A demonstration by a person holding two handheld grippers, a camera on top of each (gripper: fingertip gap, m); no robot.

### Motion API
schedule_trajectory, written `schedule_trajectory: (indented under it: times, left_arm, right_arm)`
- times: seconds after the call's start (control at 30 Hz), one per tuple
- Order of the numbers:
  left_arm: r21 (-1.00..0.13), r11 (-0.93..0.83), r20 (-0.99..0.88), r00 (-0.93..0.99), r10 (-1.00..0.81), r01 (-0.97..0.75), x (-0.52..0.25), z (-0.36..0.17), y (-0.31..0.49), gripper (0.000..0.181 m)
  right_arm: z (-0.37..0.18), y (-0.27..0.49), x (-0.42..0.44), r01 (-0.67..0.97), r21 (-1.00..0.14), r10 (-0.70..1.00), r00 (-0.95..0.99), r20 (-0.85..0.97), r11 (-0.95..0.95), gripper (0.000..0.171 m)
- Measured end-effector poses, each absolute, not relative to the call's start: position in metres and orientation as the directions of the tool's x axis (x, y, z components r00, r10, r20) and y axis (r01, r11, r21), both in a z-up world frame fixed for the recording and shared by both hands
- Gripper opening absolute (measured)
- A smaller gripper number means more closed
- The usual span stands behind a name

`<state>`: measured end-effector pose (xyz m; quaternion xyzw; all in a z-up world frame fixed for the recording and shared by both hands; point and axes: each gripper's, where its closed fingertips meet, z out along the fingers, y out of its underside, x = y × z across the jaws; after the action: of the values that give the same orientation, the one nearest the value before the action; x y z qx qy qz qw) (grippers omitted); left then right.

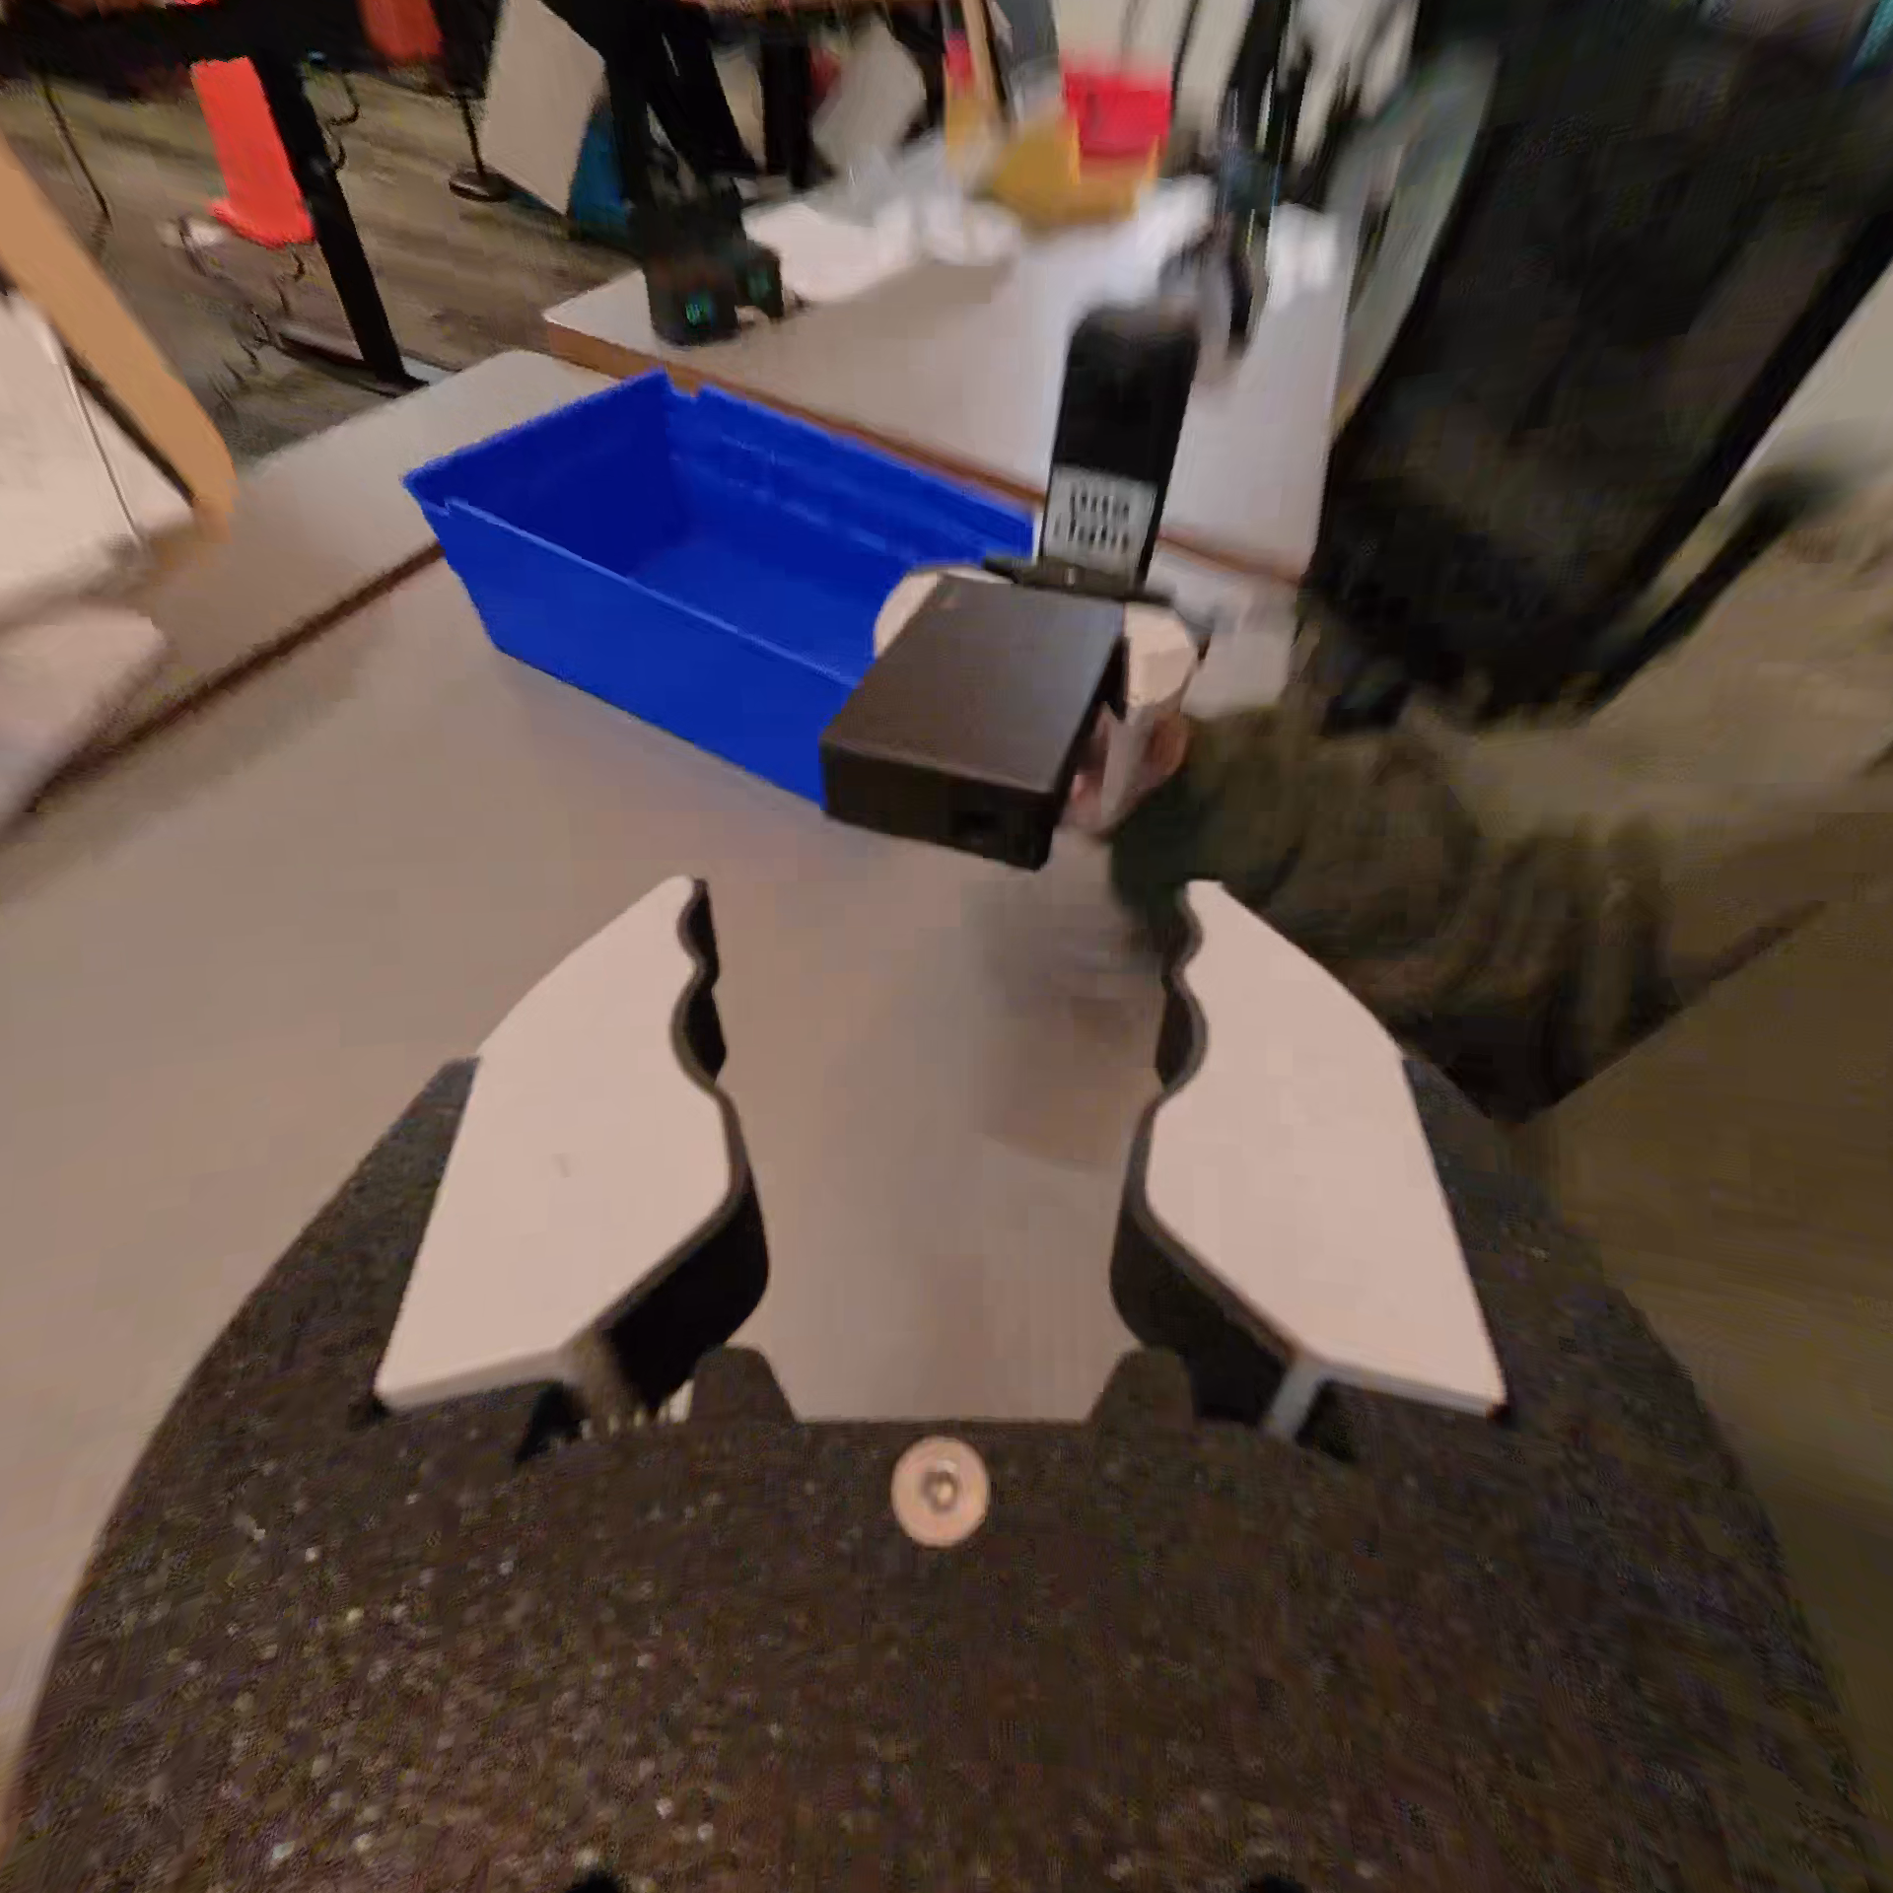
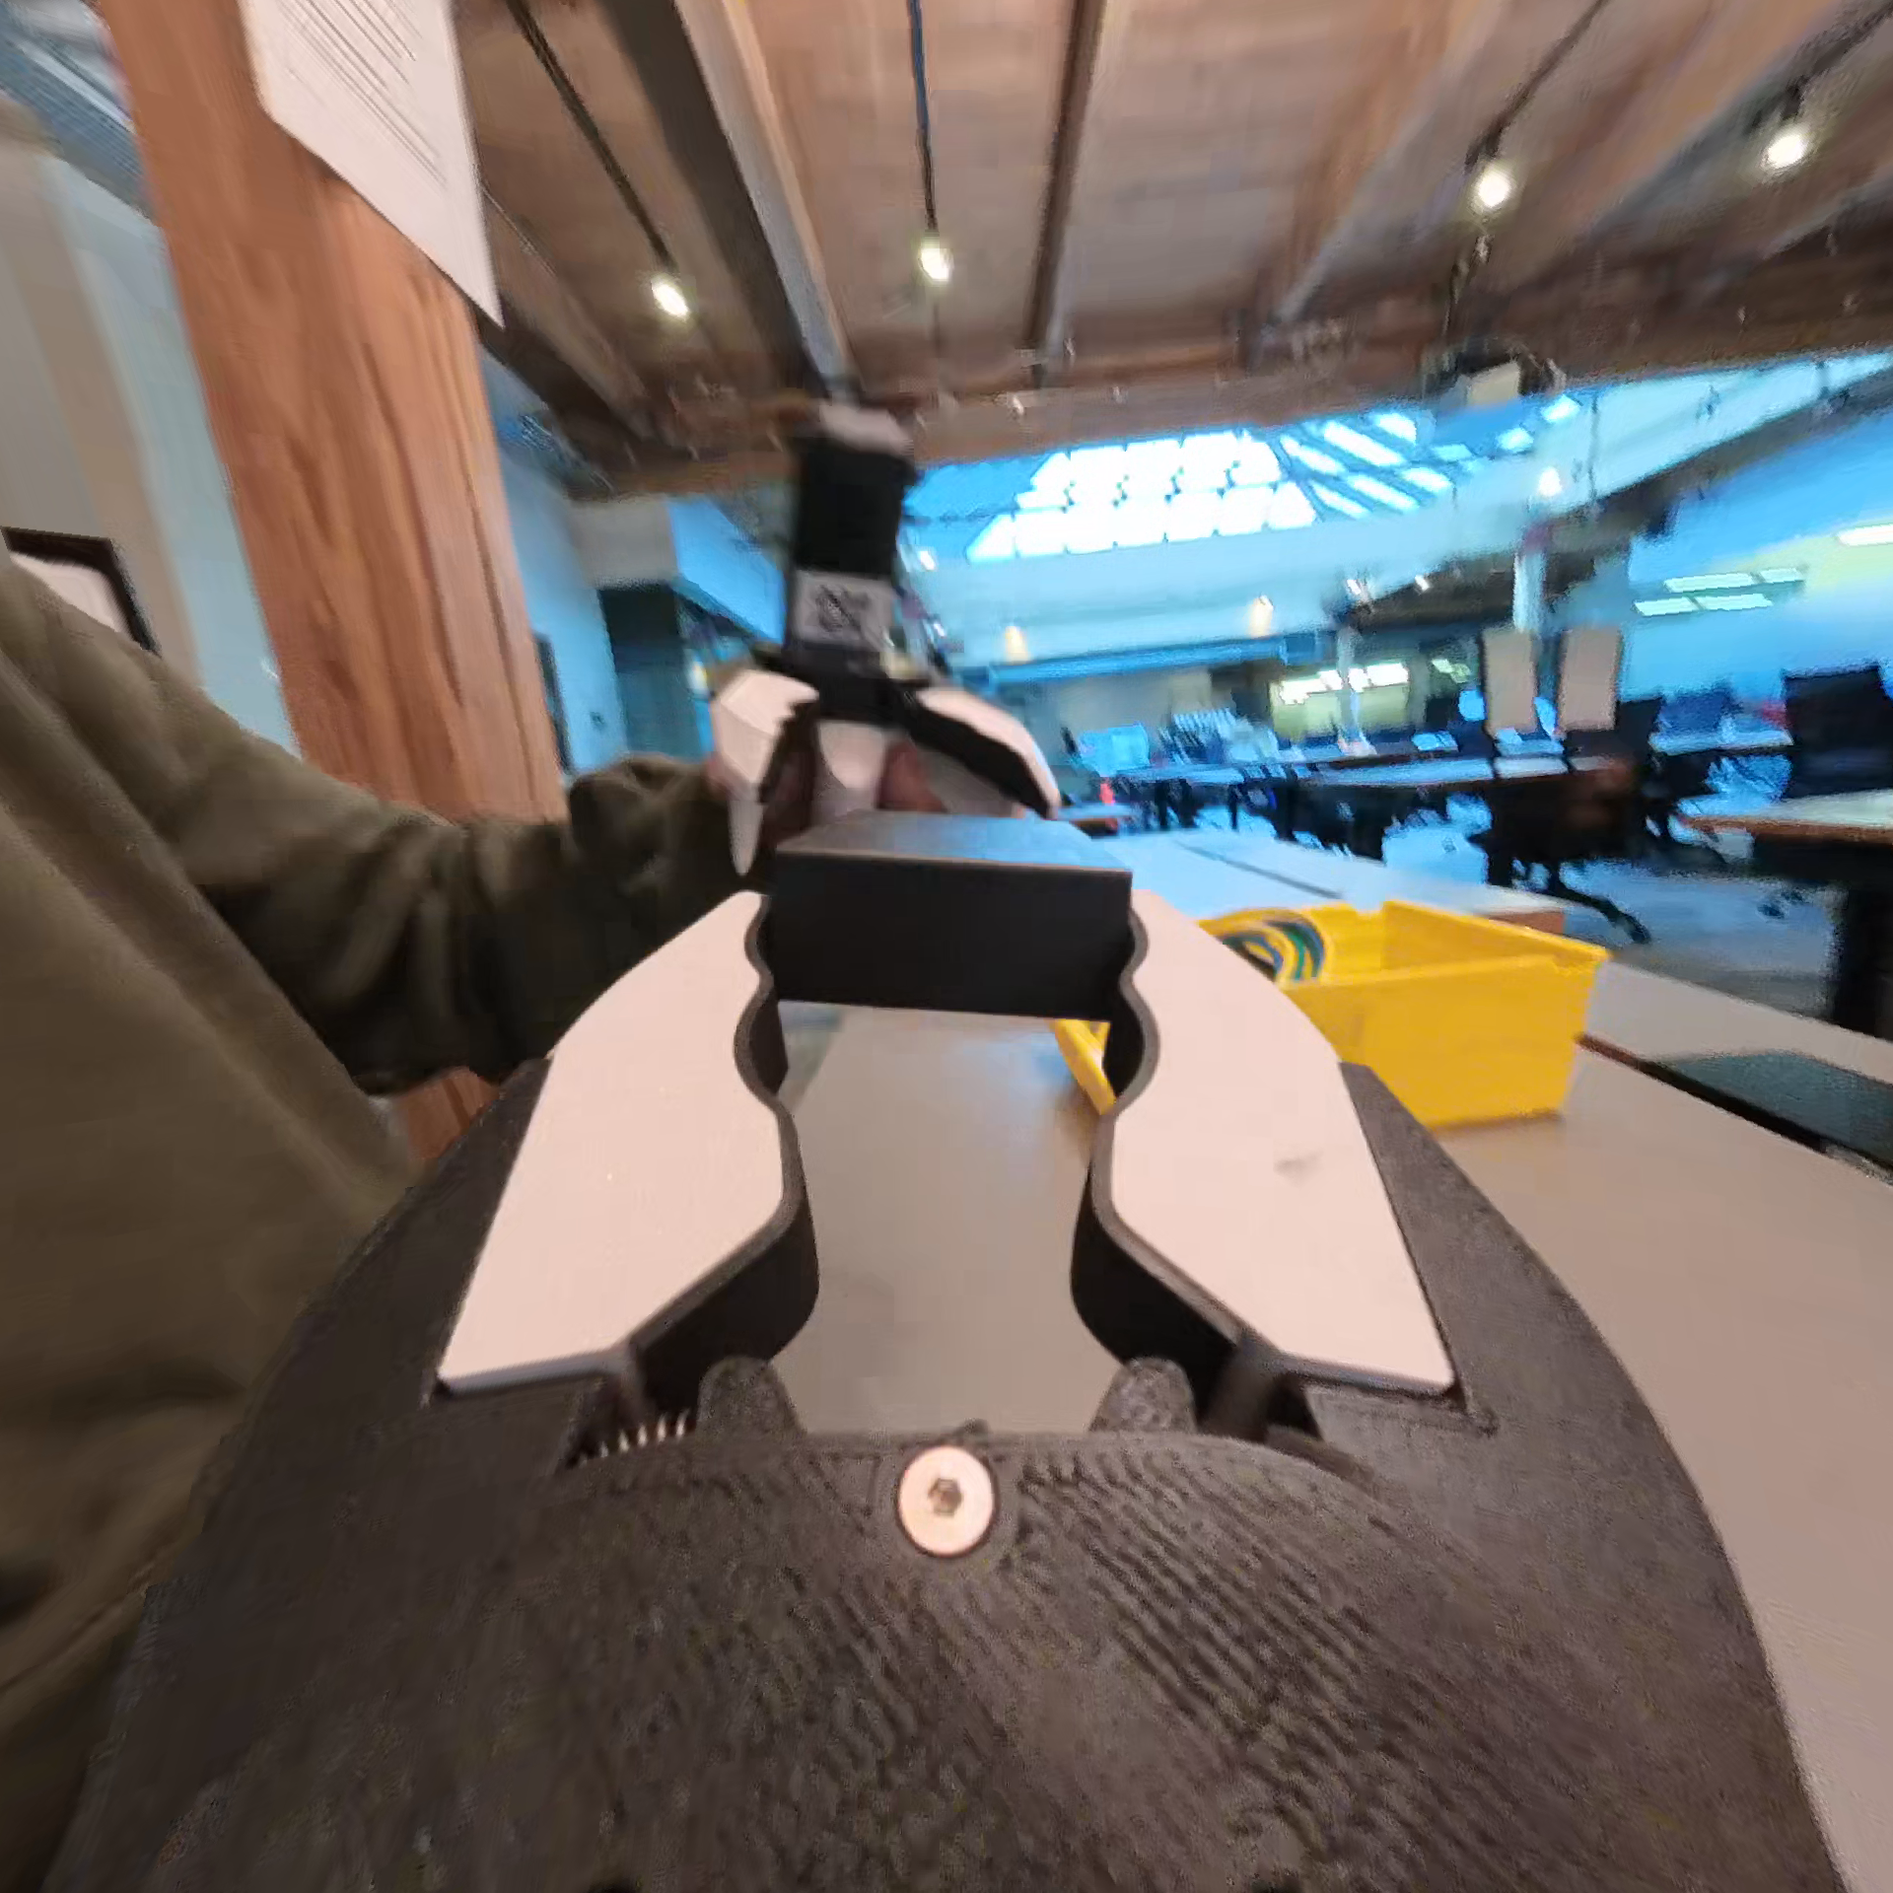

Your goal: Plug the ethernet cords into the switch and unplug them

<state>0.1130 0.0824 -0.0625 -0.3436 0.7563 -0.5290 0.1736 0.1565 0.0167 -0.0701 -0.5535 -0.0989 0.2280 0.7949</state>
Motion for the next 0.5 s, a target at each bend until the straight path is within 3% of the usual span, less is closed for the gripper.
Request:
schedule_trajectory:
  times: [0.1, 0.17, 0.3, 0.4, 0.5]
  left_arm:
    - [-0.848, -0.176, 0.495, -0.631, -0.597, -0.499, 0.106, -0.062, 0.077, 0.090]
    - [-0.744, -0.310, 0.664, -0.601, -0.444, -0.592, 0.099, -0.069, 0.061, 0.090]
    - [-0.624, -0.318, 0.781, -0.571, -0.252, -0.714, 0.084, -0.083, 0.022, 0.081]
    - [-0.642, -0.232, 0.766, -0.616, -0.182, -0.731, 0.064, -0.083, -0.005, 0.079]
    - [-0.687, -0.149, 0.722, -0.647, -0.243, -0.711, 0.057, -0.091, -0.018, 0.070]
  right_arm:
    - [-0.061, 0.000, 0.149, -0.283, -0.884, 0.557, 0.830, -0.031, 0.372, 0.061]
    - [-0.063, -0.003, 0.137, -0.253, -0.882, 0.594, 0.804, 0.037, 0.397, 0.061]
    - [-0.071, -0.009, 0.111, -0.232, -0.872, 0.677, 0.723, 0.142, 0.431, 0.062]
    - [-0.074, -0.010, 0.109, -0.293, -0.846, 0.711, 0.690, 0.135, 0.445, 0.062]
    - [-0.080, -0.013, 0.106, -0.324, -0.848, 0.750, 0.650, 0.124, 0.420, 0.061]
